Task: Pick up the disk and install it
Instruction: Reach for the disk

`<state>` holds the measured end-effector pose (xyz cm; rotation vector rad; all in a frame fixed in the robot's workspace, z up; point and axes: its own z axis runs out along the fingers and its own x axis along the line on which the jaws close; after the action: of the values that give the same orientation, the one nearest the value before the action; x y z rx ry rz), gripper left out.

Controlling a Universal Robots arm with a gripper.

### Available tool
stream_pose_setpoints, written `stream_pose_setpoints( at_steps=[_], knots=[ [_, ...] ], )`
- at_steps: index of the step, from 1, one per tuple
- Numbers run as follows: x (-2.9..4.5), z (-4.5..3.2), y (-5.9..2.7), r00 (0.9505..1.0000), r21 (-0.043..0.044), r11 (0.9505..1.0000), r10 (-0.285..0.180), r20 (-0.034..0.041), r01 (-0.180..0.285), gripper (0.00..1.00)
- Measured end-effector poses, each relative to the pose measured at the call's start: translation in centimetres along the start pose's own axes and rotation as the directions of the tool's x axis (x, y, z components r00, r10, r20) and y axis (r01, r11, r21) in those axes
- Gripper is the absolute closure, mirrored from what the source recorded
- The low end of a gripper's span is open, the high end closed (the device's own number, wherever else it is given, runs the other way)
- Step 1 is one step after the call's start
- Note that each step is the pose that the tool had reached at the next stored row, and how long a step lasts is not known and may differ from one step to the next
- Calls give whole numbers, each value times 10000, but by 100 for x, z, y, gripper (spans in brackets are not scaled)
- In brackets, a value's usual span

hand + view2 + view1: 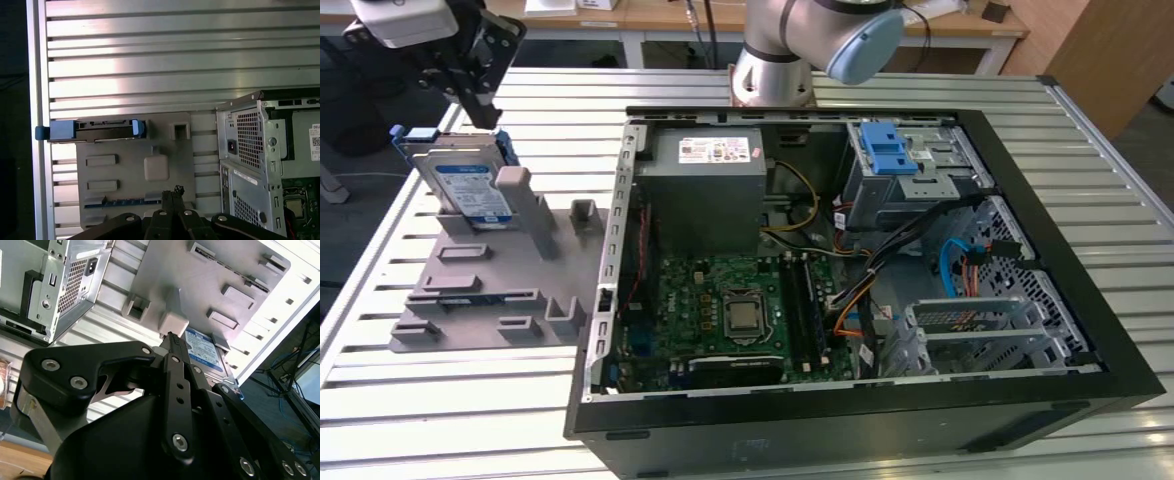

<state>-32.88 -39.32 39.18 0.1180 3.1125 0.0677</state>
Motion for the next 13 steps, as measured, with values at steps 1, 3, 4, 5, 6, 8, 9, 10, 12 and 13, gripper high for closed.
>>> stream_pose_setpoints(
  at_steps=[1, 3, 4, 5, 6, 8, 9, 10, 12, 13],
  knots=[
    [13, 0, 2, 10000, 0, 10000, 1, 0, -1, 89],
    [41, -1, 8, 10000, 0, 10000, 0, 0, 0, 89],
    [60, -1, 12, 10000, 0, 10000, 0, 0, 0, 89],
    [80, -1, 15, 10000, 0, 10000, 0, 0, 0, 89],
    [101, -1, 18, 10000, 0, 10000, 0, 0, 0, 89],
    [143, -1, 21, 10000, 0, 10000, 0, 0, 0, 89],
    [163, -1, 23, 10000, 0, 10000, -1, 0, 1, 89],
    [183, -1, 25, 10000, 0, 10000, -1, 0, 1, 89],
    [227, 0, 26, 10000, 0, 10000, 0, 0, 0, 89],
    [251, 0, 26, 10000, 0, 10000, 0, 0, 0, 89]
  ],
)
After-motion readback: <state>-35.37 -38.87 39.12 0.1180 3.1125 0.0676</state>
